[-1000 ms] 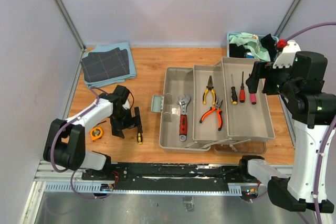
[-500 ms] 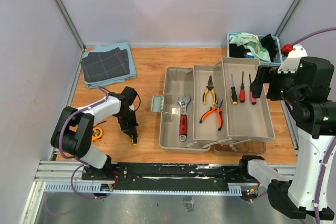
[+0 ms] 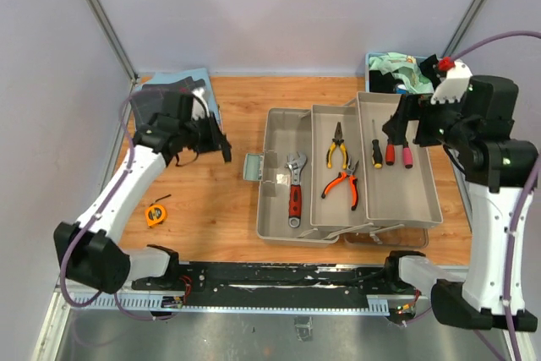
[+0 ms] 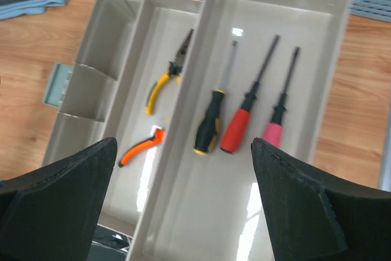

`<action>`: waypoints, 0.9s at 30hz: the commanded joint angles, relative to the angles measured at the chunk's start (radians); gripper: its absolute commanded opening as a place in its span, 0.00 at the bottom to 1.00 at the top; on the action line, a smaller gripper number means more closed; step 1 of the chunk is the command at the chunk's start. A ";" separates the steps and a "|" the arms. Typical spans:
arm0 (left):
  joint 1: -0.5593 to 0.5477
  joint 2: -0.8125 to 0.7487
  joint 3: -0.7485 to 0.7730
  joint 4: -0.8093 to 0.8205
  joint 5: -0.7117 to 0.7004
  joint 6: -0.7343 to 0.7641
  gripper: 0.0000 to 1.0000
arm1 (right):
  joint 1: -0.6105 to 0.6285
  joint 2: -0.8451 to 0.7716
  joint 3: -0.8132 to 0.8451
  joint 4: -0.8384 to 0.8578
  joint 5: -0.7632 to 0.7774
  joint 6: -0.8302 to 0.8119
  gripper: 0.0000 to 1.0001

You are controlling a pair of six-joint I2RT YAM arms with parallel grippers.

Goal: Pack the tool kit

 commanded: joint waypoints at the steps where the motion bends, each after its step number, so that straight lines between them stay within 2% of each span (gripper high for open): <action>1: 0.035 -0.064 0.184 0.241 0.236 0.086 0.00 | -0.015 0.072 -0.070 0.237 -0.245 0.088 0.93; 4: 0.034 -0.036 0.269 0.314 0.362 0.050 0.00 | 0.044 0.149 -0.052 0.348 -0.309 0.129 0.92; 7: 0.033 0.003 0.321 0.363 0.439 -0.021 0.00 | 0.140 0.245 0.031 0.374 -0.306 0.120 0.92; 12: 0.033 0.073 0.389 0.456 0.509 -0.128 0.00 | 0.326 0.356 0.097 0.461 -0.302 0.121 0.93; 17: 0.033 0.157 0.473 0.512 0.562 -0.187 0.00 | 0.461 0.403 0.076 0.590 -0.313 0.138 0.93; 22: 0.018 0.212 0.537 0.527 0.614 -0.214 0.00 | 0.539 0.431 0.047 0.666 -0.305 0.098 0.93; 27: -0.019 0.233 0.557 0.512 0.634 -0.200 0.00 | 0.565 0.461 0.075 0.688 -0.306 0.074 0.91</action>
